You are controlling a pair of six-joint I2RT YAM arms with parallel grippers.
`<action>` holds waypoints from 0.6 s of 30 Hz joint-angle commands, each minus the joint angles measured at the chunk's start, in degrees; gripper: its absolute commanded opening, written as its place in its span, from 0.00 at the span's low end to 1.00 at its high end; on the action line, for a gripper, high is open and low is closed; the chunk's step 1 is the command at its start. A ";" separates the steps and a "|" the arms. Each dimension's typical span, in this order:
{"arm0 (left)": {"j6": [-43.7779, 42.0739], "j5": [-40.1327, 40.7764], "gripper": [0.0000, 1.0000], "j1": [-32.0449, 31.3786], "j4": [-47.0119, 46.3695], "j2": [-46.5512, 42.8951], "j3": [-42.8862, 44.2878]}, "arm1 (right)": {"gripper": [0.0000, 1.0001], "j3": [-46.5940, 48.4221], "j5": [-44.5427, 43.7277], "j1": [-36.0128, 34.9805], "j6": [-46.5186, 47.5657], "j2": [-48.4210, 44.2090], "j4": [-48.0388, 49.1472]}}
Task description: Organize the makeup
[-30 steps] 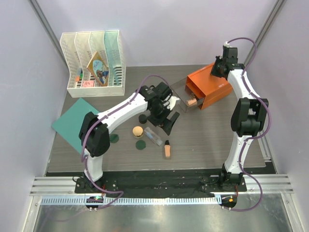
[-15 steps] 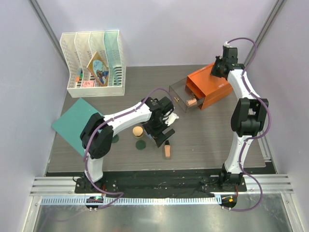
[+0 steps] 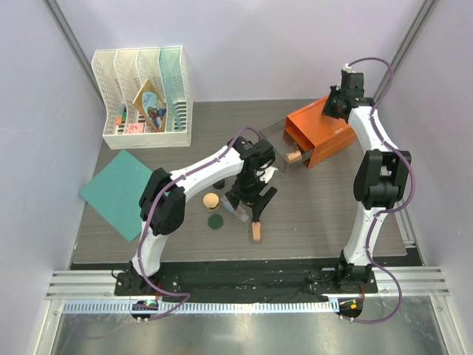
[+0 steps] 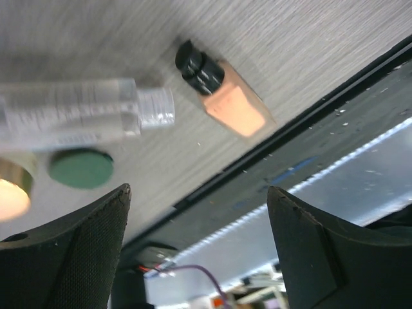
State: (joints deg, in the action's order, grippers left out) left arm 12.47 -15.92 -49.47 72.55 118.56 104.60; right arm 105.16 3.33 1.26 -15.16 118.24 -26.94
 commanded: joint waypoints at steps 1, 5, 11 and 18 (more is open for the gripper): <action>10.02 -1.83 0.86 0.25 4.09 -0.61 3.07 | 0.01 -5.94 4.75 -1.96 -0.40 8.24 -16.39; 11.96 -2.62 0.88 0.17 1.37 -0.26 1.67 | 0.01 -5.67 4.58 -1.96 -0.22 8.24 -16.39; 12.31 -1.92 0.88 -0.45 -0.65 0.53 -0.88 | 0.01 -4.71 4.49 -1.96 -0.57 8.33 -16.39; 14.95 1.15 0.88 -1.50 -7.32 0.00 -4.40 | 0.01 -4.35 5.54 -1.96 -1.19 7.45 -16.22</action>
State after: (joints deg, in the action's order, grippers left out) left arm 24.88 -16.05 -50.00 70.19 119.02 101.23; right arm 105.65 3.36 1.26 -15.25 118.26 -27.20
